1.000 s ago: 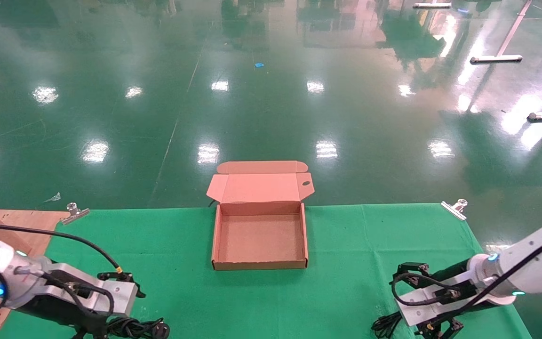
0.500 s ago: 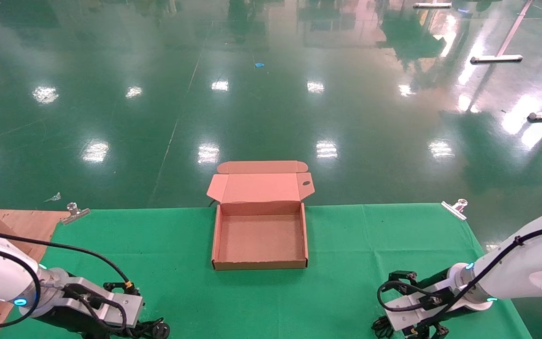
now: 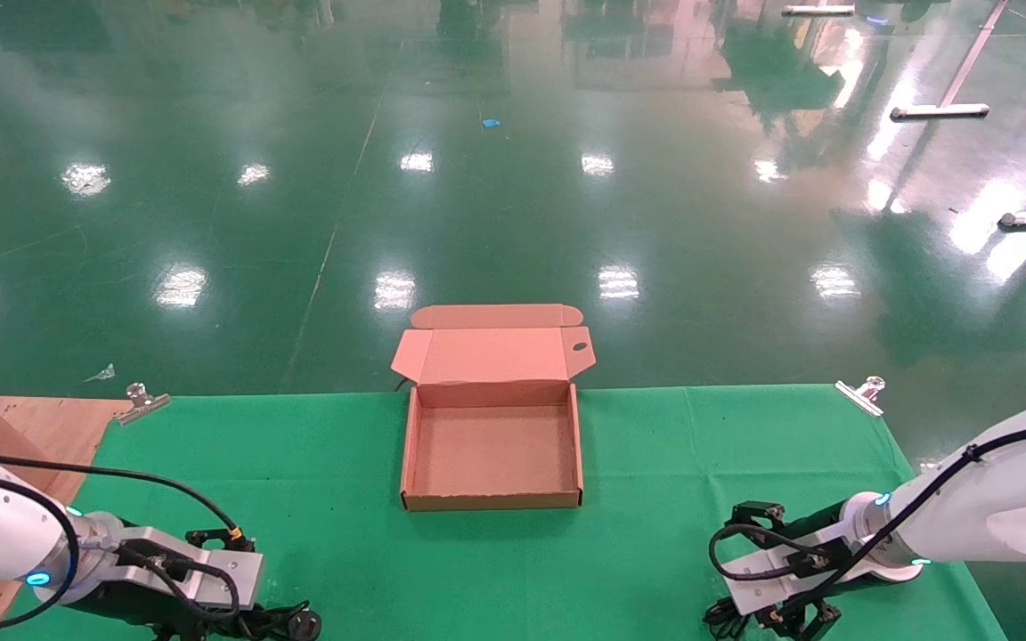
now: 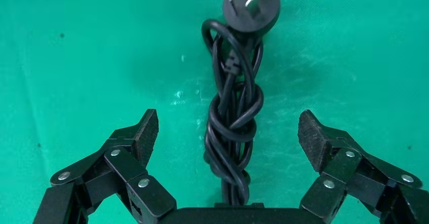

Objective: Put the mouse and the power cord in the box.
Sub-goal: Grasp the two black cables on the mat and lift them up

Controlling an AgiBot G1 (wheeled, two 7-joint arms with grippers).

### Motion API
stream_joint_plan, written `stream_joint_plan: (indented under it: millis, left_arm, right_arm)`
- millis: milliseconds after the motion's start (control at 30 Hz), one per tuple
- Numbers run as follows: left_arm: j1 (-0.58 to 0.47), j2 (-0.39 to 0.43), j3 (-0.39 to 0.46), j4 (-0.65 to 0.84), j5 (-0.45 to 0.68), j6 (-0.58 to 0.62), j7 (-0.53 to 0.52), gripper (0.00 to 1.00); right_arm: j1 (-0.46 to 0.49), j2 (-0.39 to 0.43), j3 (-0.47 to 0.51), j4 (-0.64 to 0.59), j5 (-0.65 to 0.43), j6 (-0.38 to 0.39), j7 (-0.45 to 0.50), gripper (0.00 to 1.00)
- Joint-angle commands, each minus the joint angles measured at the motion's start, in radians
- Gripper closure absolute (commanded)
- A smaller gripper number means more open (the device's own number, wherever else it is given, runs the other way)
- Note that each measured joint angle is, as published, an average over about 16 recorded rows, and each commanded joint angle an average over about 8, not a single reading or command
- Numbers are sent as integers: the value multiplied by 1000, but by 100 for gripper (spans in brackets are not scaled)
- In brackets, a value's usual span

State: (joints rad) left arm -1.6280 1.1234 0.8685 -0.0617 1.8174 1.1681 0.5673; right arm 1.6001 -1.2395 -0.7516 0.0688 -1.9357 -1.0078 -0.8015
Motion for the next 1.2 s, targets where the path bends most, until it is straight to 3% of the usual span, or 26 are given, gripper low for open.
stream_joint_plan:
  millis: [33, 133, 200, 533, 1200]
  left_arm:
    - [2, 3, -1, 12, -1, -13, 6, 61]
    - [2, 5, -1, 22, 0, -41, 11, 97]
    - [3, 6, -2, 27, -1, -62, 12, 100]
    - [16, 16, -2, 43, 0, -147, 13, 100]
    - [14, 11, -4, 54, -3, -105, 39, 100]
  right_arm:
    - [-1, -4, 1, -12, 1, 17, -7, 52]
    - [-5, -11, 2, -21, 2, 63, -8, 88]
    - [-8, -15, 3, -26, 2, 90, -8, 100]
    - [-3, -29, 5, -44, 4, 139, -11, 100]
    - [20, -20, 6, -65, 5, 94, -21, 100]
